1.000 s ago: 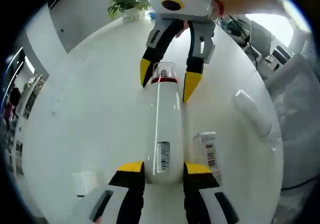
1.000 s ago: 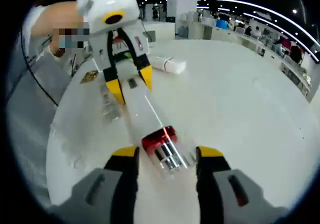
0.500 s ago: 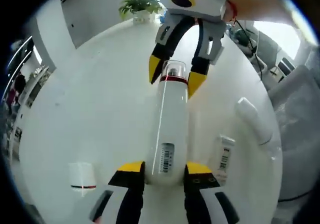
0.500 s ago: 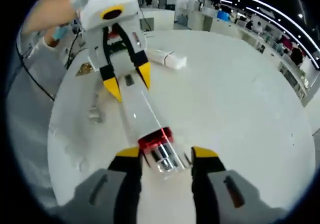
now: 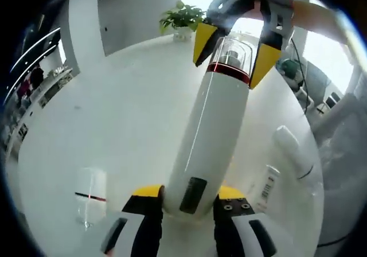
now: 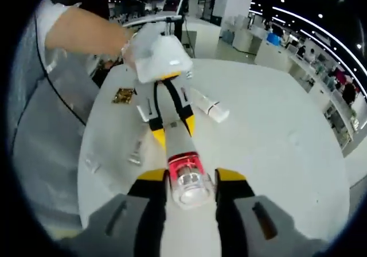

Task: Arrange the skincare products in the storage area until every visible bottle or jar stands upright without overlapping.

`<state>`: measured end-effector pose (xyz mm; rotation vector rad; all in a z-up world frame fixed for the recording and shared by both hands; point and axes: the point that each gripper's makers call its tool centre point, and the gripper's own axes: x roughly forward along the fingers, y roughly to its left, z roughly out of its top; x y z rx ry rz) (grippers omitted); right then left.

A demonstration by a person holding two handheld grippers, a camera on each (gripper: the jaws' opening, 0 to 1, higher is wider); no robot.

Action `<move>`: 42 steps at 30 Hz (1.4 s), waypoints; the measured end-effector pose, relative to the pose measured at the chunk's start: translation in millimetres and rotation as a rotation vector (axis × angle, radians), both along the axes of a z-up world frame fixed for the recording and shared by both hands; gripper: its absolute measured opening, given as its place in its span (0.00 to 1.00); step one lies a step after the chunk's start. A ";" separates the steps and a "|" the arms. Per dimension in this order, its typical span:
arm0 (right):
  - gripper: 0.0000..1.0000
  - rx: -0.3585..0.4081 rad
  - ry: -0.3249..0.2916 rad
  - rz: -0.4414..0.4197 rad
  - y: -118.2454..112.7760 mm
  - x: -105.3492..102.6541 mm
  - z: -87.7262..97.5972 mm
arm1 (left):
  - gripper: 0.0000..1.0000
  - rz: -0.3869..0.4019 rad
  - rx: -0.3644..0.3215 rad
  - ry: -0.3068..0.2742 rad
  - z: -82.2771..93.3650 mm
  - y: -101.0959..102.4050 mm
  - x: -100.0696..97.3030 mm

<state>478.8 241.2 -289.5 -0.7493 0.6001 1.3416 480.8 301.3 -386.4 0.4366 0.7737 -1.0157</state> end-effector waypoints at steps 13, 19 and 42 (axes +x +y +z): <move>0.30 0.145 -0.058 0.030 47.0 -2.0 36.3 | 0.35 0.047 -0.074 -0.032 0.8 0.5 1.9; 0.31 0.168 -0.073 0.052 61.7 -2.4 41.8 | 0.34 0.052 -0.101 -0.045 1.7 0.0 1.9; 0.51 0.440 -0.156 -0.254 91.7 0.2 10.4 | 0.32 0.057 -0.156 -0.069 2.8 -1.1 1.4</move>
